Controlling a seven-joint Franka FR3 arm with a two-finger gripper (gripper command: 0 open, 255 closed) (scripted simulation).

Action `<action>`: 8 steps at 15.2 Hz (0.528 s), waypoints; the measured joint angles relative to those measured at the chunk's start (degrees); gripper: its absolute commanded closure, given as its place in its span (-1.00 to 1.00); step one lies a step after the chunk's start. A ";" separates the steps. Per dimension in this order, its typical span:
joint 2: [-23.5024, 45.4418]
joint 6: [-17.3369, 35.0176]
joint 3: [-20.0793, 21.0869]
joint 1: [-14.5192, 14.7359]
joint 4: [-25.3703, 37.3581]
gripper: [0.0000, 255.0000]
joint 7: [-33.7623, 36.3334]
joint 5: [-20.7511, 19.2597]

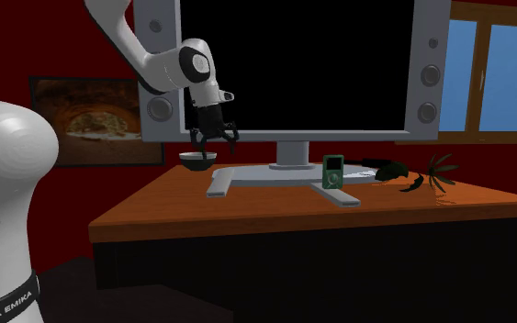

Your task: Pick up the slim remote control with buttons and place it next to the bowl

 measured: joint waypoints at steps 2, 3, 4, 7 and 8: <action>2.15 3.47 -2.23 0.10 -1.62 -1.00 -3.80 5.07; 2.45 4.24 -2.66 0.21 -2.22 -1.00 -4.69 6.60; 2.88 5.18 -2.96 0.25 -2.79 -1.00 -5.31 7.50; 4.96 7.65 -3.56 0.30 -3.27 -1.00 -6.70 9.05; 5.41 8.35 -3.65 0.30 -3.54 -1.00 -6.96 9.31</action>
